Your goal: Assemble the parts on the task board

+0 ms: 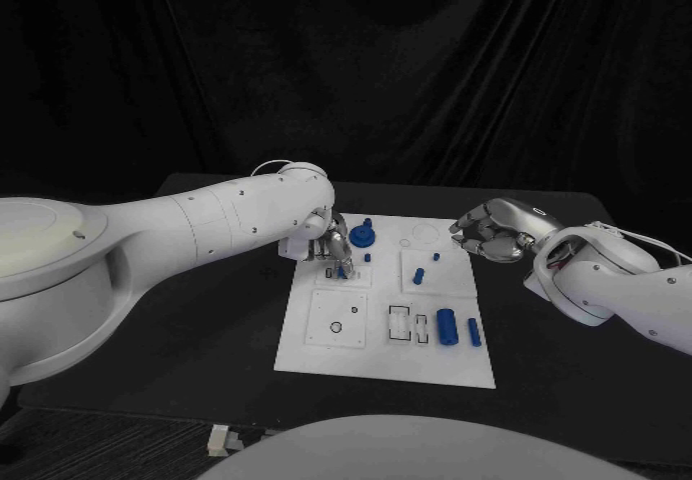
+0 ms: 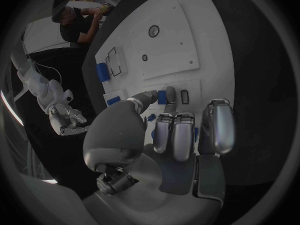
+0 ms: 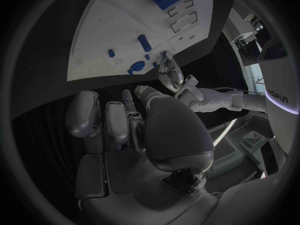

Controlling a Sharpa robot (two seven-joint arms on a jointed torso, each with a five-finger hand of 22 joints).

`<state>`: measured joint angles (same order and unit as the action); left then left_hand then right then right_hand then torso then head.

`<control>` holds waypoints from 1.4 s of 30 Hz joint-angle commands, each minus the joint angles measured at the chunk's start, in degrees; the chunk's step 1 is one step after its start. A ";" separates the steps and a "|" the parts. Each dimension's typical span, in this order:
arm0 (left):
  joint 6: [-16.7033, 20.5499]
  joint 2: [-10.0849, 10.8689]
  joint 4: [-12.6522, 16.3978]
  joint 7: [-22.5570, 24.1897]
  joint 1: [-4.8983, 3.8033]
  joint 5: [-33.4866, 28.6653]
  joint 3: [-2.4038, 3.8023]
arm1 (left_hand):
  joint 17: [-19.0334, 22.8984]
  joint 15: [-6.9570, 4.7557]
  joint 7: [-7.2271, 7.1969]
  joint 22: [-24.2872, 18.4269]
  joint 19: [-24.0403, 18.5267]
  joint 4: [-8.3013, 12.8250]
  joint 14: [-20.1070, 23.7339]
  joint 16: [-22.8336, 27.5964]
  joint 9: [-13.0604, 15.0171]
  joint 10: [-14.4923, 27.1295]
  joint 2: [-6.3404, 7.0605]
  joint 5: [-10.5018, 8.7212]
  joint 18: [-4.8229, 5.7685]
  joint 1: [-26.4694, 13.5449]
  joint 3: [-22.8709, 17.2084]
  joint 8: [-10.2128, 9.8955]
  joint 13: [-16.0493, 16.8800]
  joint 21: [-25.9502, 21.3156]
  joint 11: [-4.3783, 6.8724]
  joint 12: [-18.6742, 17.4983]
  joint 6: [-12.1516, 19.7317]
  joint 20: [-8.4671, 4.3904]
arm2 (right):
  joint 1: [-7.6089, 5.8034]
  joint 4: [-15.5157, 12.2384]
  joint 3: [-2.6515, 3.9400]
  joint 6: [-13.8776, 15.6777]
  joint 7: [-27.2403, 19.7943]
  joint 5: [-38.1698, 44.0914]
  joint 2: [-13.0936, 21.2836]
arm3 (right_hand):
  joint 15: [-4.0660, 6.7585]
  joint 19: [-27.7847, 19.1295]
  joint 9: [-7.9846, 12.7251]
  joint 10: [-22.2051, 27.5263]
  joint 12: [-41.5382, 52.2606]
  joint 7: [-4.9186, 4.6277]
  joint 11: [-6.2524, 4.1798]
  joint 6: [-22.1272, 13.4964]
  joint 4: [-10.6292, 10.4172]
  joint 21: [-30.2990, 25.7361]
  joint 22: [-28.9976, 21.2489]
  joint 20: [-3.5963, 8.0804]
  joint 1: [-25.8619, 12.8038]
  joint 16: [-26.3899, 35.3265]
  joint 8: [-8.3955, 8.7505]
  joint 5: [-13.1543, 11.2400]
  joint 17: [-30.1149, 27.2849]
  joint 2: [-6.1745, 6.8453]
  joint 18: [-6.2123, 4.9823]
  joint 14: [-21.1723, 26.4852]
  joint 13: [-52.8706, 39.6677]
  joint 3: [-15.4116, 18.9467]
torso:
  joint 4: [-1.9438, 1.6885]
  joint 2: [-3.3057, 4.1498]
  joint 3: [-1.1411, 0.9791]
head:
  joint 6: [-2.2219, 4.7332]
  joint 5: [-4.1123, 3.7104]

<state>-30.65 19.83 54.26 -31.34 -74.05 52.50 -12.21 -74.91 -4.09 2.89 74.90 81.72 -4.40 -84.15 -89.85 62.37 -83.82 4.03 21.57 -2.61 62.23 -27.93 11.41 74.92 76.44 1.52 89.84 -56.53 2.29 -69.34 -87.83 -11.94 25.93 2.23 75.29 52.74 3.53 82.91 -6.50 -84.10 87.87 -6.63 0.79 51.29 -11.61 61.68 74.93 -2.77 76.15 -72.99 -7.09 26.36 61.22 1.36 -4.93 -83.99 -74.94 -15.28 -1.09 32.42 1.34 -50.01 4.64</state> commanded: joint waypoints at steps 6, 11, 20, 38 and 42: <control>-0.43 -0.31 -0.26 0.13 0.46 -0.49 0.06 | -15.09 0.36 -0.04 10.59 -0.26 0.88 -5.85 -0.15 -0.15 -6.18 -0.08 -0.30 -0.77 -0.58 -0.38 -0.38 15.08 -0.39 -0.43 0.16 0.21 0.40 | 0.12 -0.04 0.03 -0.10 0.59 0.10 -0.01 | -0.36 -0.28 0.11 -3.13 -0.31 -0.05 0.31 0.30 0.07 -0.25 6.74 -0.07 0.26 0.47 -0.23 0.30 -0.23 0.34 -0.60 -1.18 -10.19 -0.36 | -0.01 0.02 0.02 | 0.01 0.00; -0.48 -0.35 -0.41 0.08 0.60 -0.49 0.06 | -15.09 0.39 0.01 10.57 -0.31 0.89 -5.85 -0.15 -0.23 -6.18 -0.13 -0.39 -0.79 -0.64 -0.33 -0.51 15.08 -0.47 -0.46 0.16 0.29 0.42 | 0.12 -0.05 0.03 -0.19 0.62 0.09 0.00 | -0.37 -0.28 0.11 -3.13 -0.32 -0.05 0.31 0.29 0.08 -0.27 6.73 -0.08 0.25 0.49 -0.22 0.30 -0.26 0.34 -0.60 -1.17 -10.18 -0.37 | -0.02 0.02 0.02 | 0.01 0.01; -0.19 -0.45 -0.70 0.05 0.76 -0.49 0.06 | -15.09 0.44 0.09 10.51 -0.43 0.92 -5.85 -0.15 -0.38 -6.18 -0.22 -0.54 -0.83 -0.75 -0.24 -0.76 15.08 -0.66 -0.53 0.16 0.42 0.46 | 0.13 0.06 0.03 -0.45 0.59 -0.04 -0.15 | -0.37 -0.29 0.13 -3.12 -0.32 -0.06 0.31 0.25 0.09 -0.29 6.73 -0.08 0.24 0.50 -0.19 0.29 -0.27 0.36 -0.60 -1.17 -10.16 -0.38 | 0.00 0.01 0.02 | 0.01 0.11; 0.54 -0.50 -0.92 0.03 0.97 -0.49 0.05 | -15.09 1.03 0.73 10.46 -0.59 -1.49 -5.85 -0.15 -1.77 -6.18 -1.79 -5.87 -0.87 -4.09 4.48 -2.88 15.08 -0.89 -1.17 0.16 0.03 1.05 | 0.29 0.20 0.03 -0.92 0.54 -0.10 -0.22 | -0.37 -0.29 0.13 -3.12 -0.32 -0.06 0.31 0.25 0.09 -0.29 6.73 -0.08 0.24 0.50 -0.19 0.29 -0.27 0.36 -0.60 -1.17 -10.16 -0.38 | -0.01 0.00 0.01 | 0.01 0.11; 0.69 -0.52 -0.93 0.03 1.00 -0.49 0.05 | -15.09 1.09 0.80 10.47 -0.58 -2.02 -5.85 -0.15 -1.87 -6.18 -2.04 -6.26 -0.87 -4.56 5.11 -3.07 15.08 -0.88 -1.24 0.16 -0.04 1.10 | 0.35 0.23 0.03 -1.04 0.54 -0.11 -0.24 | -0.37 -0.32 0.18 -3.09 -0.35 -0.08 0.32 0.14 0.11 -0.44 6.69 -0.09 0.22 0.57 -0.12 0.29 -0.37 0.38 -0.63 -1.15 -10.11 -0.44 | 0.01 0.02 0.02 | 0.01 0.21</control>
<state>-30.29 19.51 53.27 -31.36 -73.55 52.32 -12.03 -74.90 -3.46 3.20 74.90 81.10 -6.48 -83.95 -89.85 60.60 -83.98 1.85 15.58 -2.62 58.26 -23.16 8.51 74.91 75.75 0.56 89.84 -56.67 2.90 -69.13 -87.62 -11.94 25.40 2.25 75.16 52.49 3.53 82.91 -6.37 -84.10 87.87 -6.63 0.79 51.29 -11.45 61.44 74.91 -2.77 76.15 -72.71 -7.09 26.36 60.90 1.36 -4.93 -84.00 -74.91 -15.43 -1.10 32.43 1.35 -50.01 4.76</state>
